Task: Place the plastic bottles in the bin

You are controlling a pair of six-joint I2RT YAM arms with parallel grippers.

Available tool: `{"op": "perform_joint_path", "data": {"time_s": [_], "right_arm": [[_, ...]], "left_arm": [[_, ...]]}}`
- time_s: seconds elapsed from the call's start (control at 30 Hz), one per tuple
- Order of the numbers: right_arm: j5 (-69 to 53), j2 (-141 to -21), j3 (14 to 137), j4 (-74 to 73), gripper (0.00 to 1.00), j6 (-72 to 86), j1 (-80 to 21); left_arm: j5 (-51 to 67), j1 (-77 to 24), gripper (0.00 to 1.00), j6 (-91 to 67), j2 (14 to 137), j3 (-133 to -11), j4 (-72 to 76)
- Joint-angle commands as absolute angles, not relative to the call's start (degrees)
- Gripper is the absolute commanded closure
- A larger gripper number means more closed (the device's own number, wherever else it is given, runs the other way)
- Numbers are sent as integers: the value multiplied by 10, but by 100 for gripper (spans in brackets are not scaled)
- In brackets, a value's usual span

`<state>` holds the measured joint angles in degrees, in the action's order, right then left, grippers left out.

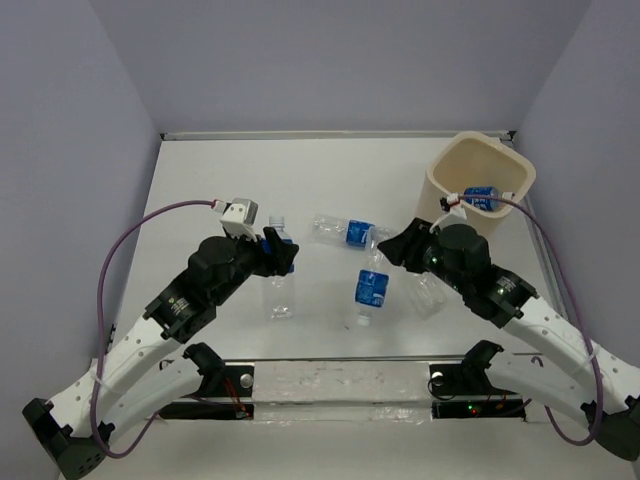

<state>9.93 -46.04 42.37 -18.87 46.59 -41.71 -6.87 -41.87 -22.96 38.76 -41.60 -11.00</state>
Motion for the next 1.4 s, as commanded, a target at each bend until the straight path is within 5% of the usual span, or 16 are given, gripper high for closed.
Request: {"op": "perform_joint_path", "data": {"time_s": [0.0, 0.3, 0.47, 0.73, 0.9, 1.0, 1.03, 1.07, 1.13, 1.37], "right_arm": [[140, -503, 553, -147, 71, 353, -422], [422, -582, 785, -24, 73, 74, -422], [517, -619, 830, 105, 74, -100, -336], [500, -670, 767, 202, 75, -157, -181], [460, -679, 675, 236, 74, -141, -171], [440, -654, 625, 217, 52, -77, -171], [433, -646, 620, 202, 32, -62, -171], [420, -634, 620, 161, 23, -49, -171], [403, -621, 634, 97, 11, 0, -171], [217, -497, 600, -83, 12, 171, -171]], "left_arm": [[-52, -410, 80, -219, 386, -410, -85], [-43, -406, 80, -220, 381, -408, -83], [-27, -401, 80, -220, 371, -405, -75], [10, -389, 81, -222, 365, -402, -58], [27, -383, 85, -231, 370, -407, -33], [44, -383, 85, -243, 391, -420, -17], [55, -383, 85, -246, 399, -426, -14], [60, -383, 85, -248, 418, -441, -10], [72, -384, 85, -250, 454, -478, -5], [44, -409, 85, -260, 586, -632, 39]]}}
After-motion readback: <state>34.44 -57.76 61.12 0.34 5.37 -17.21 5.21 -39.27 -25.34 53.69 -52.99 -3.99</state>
